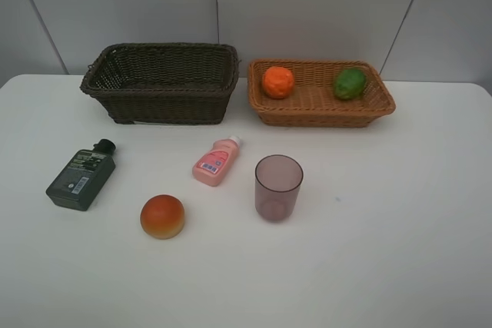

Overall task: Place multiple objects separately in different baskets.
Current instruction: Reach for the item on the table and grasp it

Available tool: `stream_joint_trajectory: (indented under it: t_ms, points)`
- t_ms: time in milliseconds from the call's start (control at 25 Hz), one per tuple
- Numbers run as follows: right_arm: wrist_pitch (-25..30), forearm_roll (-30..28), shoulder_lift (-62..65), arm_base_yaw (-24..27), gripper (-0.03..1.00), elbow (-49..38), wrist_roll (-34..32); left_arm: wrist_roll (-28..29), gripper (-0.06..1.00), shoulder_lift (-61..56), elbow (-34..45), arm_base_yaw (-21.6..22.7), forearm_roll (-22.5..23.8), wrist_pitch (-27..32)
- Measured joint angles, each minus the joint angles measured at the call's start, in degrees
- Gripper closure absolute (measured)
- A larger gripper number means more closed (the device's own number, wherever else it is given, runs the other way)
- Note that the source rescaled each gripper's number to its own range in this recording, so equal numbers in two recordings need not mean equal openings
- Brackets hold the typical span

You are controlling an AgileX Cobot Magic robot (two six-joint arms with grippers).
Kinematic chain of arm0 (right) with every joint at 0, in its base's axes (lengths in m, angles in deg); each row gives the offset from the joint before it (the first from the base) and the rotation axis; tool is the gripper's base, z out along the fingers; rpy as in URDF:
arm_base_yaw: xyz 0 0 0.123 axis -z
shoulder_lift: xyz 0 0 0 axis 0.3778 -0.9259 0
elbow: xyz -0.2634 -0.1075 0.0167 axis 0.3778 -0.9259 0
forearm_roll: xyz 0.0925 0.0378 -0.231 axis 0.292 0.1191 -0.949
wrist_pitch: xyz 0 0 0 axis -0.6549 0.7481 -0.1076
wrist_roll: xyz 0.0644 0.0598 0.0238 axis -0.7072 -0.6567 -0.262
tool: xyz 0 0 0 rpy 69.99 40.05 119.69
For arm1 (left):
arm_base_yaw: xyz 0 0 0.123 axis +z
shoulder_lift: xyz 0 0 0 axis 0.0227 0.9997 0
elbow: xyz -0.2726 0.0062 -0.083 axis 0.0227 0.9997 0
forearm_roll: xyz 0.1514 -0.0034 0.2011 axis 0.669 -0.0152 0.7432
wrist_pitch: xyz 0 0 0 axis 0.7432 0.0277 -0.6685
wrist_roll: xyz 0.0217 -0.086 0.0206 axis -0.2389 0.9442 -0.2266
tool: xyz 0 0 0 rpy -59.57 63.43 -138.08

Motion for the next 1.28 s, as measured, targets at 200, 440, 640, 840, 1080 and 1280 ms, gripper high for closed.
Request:
stream_joint_trajectory:
  t_ms: [200, 440, 640, 840, 1080, 1280]
  points:
    - [0.00, 0.00, 0.00, 0.28, 0.27, 0.00, 0.00, 0.00, -0.06, 0.00, 0.00, 0.00, 0.00, 0.00]
    - [0.00, 0.00, 0.05, 0.28, 0.27, 0.00, 0.00, 0.00, -0.06, 0.00, 0.00, 0.00, 0.00, 0.00]
    - [0.00, 0.00, 0.05, 0.32, 0.27, 0.00, 0.00, 0.00, -0.06, 0.00, 0.00, 0.00, 0.00, 0.00]
    - [0.00, 0.00, 0.05, 0.32, 0.27, 0.00, 0.00, 0.00, -0.06, 0.00, 0.00, 0.00, 0.00, 0.00]
    - [0.00, 0.05, 0.05, 0.32, 0.27, 0.00, 0.00, 0.00, -0.06, 0.00, 0.00, 0.00, 0.00, 0.00]
    - [0.00, 0.05, 0.05, 0.32, 0.27, 0.00, 0.00, 0.00, -0.06, 0.00, 0.00, 0.00, 0.00, 0.00]
